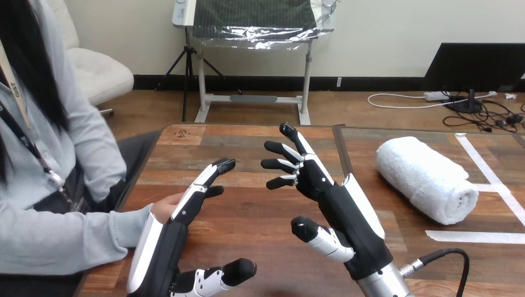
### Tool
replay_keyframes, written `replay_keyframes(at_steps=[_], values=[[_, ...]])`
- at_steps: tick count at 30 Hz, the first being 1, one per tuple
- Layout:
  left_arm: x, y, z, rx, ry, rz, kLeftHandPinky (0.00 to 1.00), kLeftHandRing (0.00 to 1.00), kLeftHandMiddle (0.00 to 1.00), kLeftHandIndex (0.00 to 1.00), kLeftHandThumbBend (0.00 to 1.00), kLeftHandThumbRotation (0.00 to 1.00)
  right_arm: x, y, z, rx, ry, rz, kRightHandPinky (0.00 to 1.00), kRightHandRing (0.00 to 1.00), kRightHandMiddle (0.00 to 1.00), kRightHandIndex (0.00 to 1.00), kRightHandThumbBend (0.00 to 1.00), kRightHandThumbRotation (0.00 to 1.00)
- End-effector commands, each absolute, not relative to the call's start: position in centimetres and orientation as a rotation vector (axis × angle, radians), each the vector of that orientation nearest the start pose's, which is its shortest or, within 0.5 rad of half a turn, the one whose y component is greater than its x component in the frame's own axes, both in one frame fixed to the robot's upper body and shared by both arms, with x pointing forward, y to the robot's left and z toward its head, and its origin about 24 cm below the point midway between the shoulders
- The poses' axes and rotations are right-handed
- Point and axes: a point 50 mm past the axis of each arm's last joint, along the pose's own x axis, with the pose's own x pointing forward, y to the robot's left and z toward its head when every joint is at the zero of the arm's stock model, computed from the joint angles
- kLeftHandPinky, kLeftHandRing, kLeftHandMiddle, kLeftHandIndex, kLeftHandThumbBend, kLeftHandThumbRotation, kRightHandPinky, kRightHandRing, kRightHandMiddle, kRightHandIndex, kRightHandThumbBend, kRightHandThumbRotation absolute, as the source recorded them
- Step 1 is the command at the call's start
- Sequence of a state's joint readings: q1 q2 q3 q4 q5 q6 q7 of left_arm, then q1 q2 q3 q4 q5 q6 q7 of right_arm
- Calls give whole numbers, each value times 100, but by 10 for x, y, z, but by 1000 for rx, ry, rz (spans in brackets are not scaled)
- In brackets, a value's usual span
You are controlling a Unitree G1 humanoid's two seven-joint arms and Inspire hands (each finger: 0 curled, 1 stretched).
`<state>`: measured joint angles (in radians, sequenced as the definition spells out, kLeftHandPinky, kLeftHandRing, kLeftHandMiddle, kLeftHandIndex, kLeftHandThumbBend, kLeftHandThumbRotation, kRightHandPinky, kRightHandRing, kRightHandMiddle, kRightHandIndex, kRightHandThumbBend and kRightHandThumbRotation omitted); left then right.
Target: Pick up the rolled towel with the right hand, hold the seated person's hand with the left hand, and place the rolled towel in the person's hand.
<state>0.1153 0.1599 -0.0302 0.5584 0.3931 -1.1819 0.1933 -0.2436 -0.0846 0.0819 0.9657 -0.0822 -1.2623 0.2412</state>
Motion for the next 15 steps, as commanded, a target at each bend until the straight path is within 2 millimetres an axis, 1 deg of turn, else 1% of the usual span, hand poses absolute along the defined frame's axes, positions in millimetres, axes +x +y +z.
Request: replay_keyframes(at_steps=[1,15], values=[[192,156,13,332,-590,-183,80,91,91,88,100,80,251,-123,22,-182,-596,449,69,83,92,100,84,88],[191,156,13,326,-591,-180,80,91,91,88,100,80,250,-123,23,-182,-602,445,70,84,92,100,85,87]])
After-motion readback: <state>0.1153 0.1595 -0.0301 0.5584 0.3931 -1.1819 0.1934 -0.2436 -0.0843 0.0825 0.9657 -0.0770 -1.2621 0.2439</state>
